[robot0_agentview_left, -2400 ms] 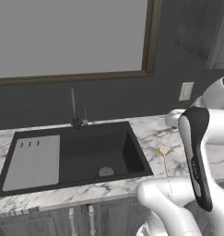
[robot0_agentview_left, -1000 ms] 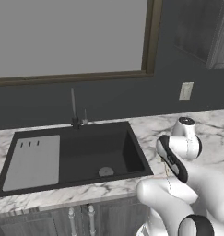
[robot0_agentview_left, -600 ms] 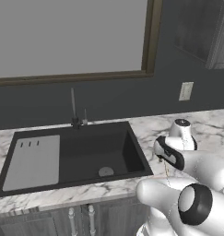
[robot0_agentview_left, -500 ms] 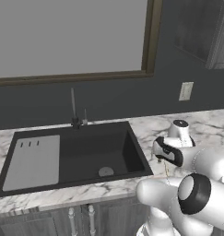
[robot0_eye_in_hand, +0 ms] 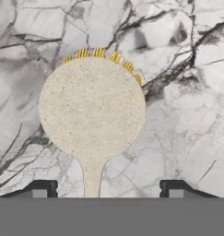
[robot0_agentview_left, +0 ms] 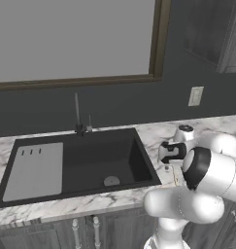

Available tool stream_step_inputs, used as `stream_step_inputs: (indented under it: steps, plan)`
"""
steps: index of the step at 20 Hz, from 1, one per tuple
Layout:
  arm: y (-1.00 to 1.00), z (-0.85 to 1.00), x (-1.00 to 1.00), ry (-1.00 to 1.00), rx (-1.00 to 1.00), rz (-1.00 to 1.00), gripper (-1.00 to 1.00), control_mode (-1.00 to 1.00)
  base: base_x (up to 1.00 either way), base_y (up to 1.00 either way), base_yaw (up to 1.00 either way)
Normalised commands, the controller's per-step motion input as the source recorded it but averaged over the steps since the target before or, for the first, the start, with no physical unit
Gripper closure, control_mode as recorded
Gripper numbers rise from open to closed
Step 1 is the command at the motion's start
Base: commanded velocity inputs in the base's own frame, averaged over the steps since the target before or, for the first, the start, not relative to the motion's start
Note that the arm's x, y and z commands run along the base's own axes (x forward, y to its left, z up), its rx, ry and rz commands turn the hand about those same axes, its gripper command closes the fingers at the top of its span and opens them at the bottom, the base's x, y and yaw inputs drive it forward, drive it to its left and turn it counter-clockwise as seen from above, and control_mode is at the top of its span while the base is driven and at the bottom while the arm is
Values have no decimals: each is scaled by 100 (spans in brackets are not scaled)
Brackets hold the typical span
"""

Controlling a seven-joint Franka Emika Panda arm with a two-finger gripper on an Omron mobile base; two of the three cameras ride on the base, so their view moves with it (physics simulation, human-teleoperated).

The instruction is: Grab the spray bottle from the cabinet, then place it next to the cutting board for sanitizing. Then grab the dish brush from the countertop next to the sink and place it next to the cutting board.

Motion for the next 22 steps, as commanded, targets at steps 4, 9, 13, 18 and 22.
stream_step_inputs:
  steps: [4, 9, 13, 18, 22]
  plan:
    - [0, -32, 11, 0, 0, 0, -100, -100, 0, 0, 0]
    - [0, -30, 1, 0, 0, 0, -100, -100, 0, 0, 0]
    - [1, -10, -6, -9, 0, 0, -100, -100, 0, 0, 0]
    - [59, -11, -27, -22, -1, 0, -100, -100, 0, 0, 0]
    - [69, -23, -4, -11, 0, 0, -100, -100, 0, 0, 0]
